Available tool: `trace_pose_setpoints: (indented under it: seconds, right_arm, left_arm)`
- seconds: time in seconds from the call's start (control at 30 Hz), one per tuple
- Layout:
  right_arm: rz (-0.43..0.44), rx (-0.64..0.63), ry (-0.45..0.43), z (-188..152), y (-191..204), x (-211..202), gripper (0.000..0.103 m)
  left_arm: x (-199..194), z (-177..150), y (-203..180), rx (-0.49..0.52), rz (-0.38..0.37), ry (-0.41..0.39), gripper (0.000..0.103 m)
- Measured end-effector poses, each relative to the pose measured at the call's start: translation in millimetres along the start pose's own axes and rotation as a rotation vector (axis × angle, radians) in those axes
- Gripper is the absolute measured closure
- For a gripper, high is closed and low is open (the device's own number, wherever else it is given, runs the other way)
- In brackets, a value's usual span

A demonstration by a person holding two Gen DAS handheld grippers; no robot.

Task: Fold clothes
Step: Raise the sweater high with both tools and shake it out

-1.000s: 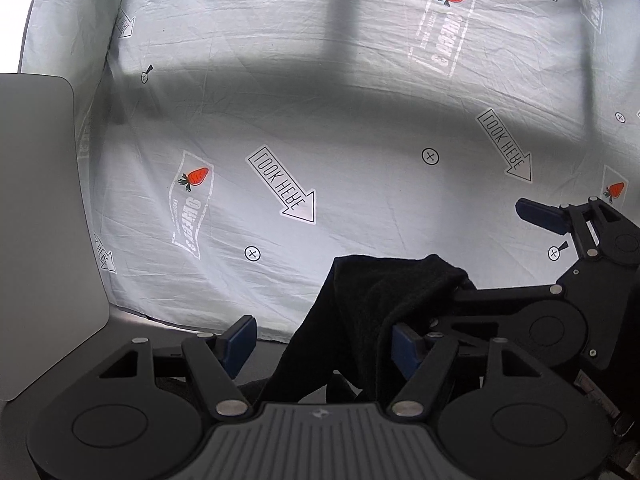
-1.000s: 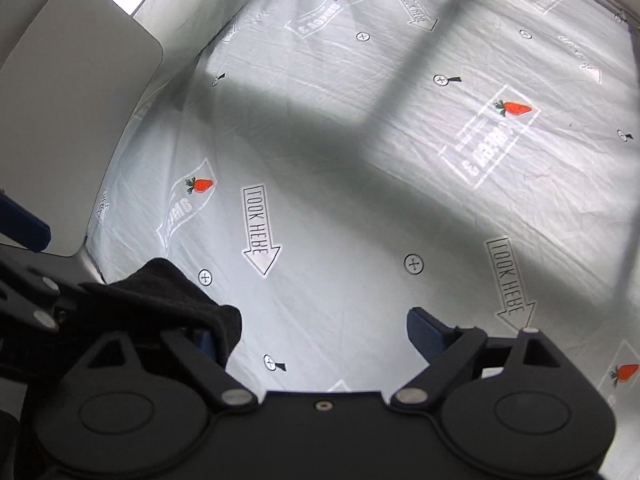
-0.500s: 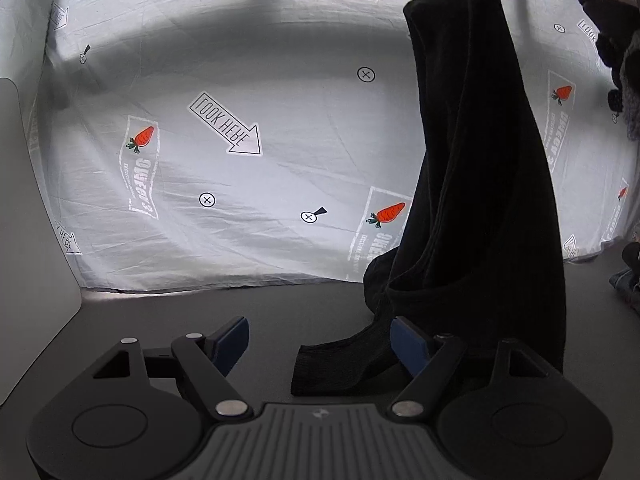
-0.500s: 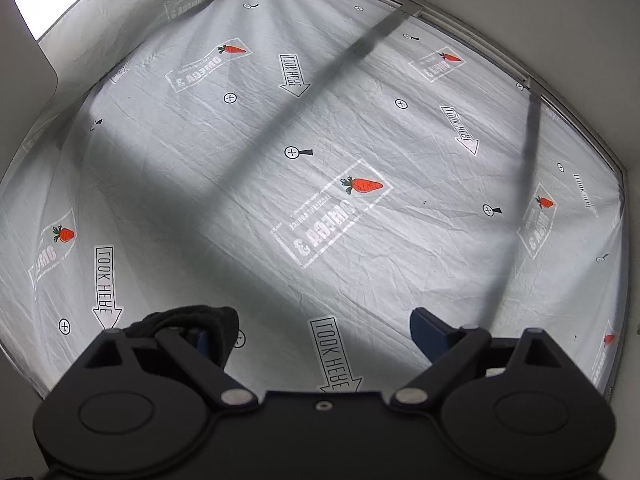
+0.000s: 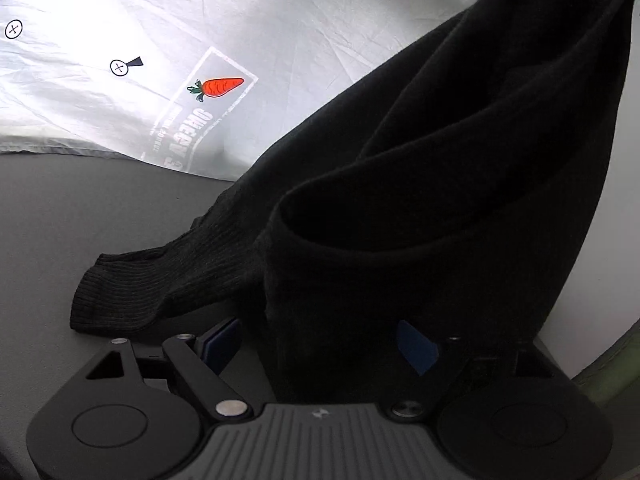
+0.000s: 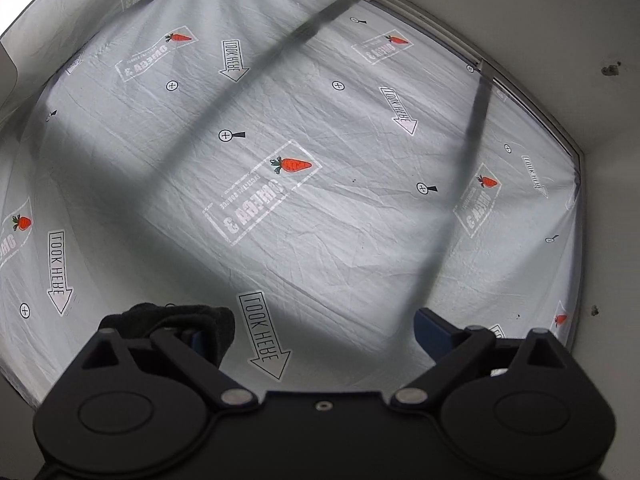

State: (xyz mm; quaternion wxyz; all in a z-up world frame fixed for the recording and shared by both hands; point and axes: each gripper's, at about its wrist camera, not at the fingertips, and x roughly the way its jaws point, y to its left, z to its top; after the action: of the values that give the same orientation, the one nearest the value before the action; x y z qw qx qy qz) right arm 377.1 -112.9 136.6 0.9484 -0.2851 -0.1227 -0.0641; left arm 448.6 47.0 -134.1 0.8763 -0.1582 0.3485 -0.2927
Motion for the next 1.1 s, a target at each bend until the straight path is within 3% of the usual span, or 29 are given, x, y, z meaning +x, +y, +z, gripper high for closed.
trace_pose_setpoints:
  seconds: [0.03, 0.1, 0.13, 0.17, 0.27, 0.43, 0.57, 0.77, 0.93, 1.1]
  right_arm:
    - [-0.016, -0.004, 0.003, -1, -4, -1, 0.005]
    - [-0.055, -0.01, 0.011, -3, -13, -6, 0.005]
    - [-0.075, -0.013, 0.015, -3, -17, -8, 0.005]
    - [-0.095, -0.015, 0.019, -4, -22, -11, 0.005]
    - [-0.16, -0.008, 0.023, -2, -40, -21, 0.005]
    - [-0.289, 0.043, 0.005, 14, -86, -58, 0.003]
    - [-0.387, 0.08, -0.012, 28, -121, -87, 0.001]
    - [-0.406, 0.166, -0.105, 71, -163, -153, 0.0]
    - [-0.325, 0.223, -0.115, 89, -180, -206, 0.0]
    - [-0.261, 0.195, -0.088, 91, -175, -241, 0.0]
  left_arm:
    - [0, 3, -6, 0.01, -0.01, -0.012, 0.037]
    - [-7, 8, -21, 0.042, 0.027, -0.048, 0.081]
    - [-15, 9, -31, 0.06, 0.067, -0.08, 0.091]
    - [-23, 10, -40, 0.078, 0.107, -0.111, 0.093]
    - [-48, 14, -68, 0.132, 0.228, -0.206, 0.095]
    - [-132, 38, -110, 0.183, 0.396, -0.488, 0.096]
    - [-202, 44, -155, 0.283, 0.457, -0.722, 0.096]
    - [-285, 13, -219, 0.401, 0.559, -0.991, 0.095]
    - [-338, -16, -242, 0.378, 0.571, -1.078, 0.095]
    - [-360, -28, -255, 0.382, 0.656, -1.069, 0.095]
